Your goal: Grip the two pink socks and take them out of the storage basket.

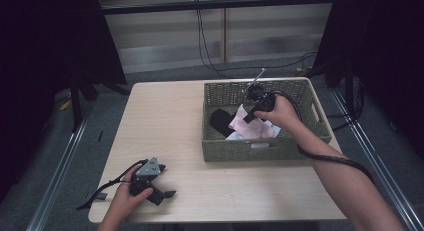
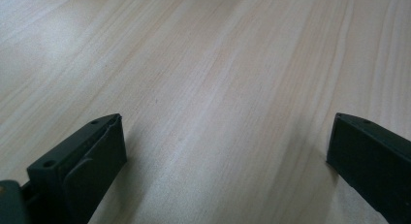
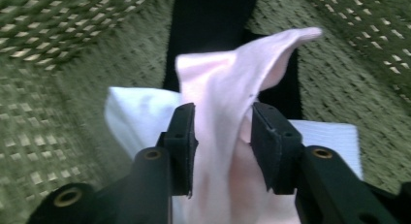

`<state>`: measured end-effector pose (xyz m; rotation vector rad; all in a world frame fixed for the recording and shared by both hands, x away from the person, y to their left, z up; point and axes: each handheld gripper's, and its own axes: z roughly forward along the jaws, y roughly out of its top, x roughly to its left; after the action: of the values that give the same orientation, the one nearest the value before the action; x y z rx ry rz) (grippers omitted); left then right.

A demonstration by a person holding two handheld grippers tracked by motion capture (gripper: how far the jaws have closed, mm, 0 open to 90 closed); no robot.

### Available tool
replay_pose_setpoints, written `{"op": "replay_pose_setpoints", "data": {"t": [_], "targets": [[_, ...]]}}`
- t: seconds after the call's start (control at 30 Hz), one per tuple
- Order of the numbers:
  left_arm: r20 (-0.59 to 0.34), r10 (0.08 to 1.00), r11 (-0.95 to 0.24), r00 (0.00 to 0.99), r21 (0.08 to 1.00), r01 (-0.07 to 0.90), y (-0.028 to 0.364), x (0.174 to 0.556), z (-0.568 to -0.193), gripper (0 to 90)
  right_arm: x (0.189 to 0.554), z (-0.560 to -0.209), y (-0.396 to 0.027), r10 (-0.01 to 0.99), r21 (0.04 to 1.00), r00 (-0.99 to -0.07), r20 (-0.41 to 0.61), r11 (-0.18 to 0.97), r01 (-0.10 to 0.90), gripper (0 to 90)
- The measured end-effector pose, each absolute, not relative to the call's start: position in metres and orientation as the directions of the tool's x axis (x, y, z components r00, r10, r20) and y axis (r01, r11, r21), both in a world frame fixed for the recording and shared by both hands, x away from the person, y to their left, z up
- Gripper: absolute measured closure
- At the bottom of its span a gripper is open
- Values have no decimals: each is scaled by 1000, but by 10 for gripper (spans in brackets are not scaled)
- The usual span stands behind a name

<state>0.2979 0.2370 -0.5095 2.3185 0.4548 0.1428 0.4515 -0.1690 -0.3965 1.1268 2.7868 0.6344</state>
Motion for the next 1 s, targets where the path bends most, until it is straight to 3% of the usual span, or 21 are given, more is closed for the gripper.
{"op": "replay_pose_setpoints", "data": {"t": [0.1, 0.17, 0.57, 1.0], "targets": [[-33, 365, -651, 930, 705, 281, 237, 298, -510, 0, 454, -398, -170, 693, 394, -713, 104, 630, 669, 828], [-33, 365, -651, 930, 705, 281, 237, 298, -509, 0, 455, -399, -170, 703, 383, -699, 128, 615, 689, 859], [-34, 364, -652, 931, 705, 280, 237, 298, -509, 0, 442, -365, -179, 669, 462, -725, 161, 598, 655, 867], [-33, 365, -652, 931, 705, 280, 237, 298, -509, 0, 426, -327, -187, 632, 474, -763, 135, 635, 610, 867]]}}
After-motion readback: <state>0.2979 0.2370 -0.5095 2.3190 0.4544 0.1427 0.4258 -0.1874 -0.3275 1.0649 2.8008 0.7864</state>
